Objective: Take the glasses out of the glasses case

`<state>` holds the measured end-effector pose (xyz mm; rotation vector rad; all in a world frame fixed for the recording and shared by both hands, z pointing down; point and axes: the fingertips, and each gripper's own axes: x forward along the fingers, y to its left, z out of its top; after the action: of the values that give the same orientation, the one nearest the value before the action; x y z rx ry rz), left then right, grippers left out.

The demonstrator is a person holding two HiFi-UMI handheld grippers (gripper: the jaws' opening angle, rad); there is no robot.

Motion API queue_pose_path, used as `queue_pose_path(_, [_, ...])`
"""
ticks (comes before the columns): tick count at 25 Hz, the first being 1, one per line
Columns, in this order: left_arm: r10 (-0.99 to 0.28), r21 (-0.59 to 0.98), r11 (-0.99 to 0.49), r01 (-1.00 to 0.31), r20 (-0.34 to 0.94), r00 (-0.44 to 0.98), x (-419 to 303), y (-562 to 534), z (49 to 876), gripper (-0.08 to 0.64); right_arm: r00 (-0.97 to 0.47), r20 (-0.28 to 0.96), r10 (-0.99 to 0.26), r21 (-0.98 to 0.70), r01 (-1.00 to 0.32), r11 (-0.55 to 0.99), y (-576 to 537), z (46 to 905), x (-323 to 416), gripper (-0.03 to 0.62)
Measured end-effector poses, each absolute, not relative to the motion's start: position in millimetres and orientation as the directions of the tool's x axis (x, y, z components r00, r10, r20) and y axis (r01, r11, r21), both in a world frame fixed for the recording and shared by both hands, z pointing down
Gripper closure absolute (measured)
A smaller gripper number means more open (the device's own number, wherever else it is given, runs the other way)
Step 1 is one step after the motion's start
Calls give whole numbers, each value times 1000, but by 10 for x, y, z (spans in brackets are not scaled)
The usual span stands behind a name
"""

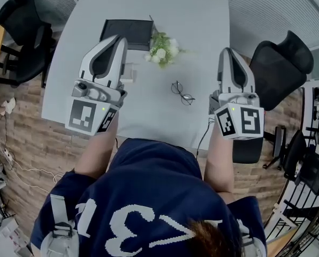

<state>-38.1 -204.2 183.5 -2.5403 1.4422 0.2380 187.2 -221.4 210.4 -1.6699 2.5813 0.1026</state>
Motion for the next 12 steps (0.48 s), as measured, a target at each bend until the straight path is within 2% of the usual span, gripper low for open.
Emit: queue_pose_path(12, [-825,-113,-496,-861,-249,508,-369,-2025,1768,543,-422,-122,-898,38,-906,421,-2143,1903,1840,568])
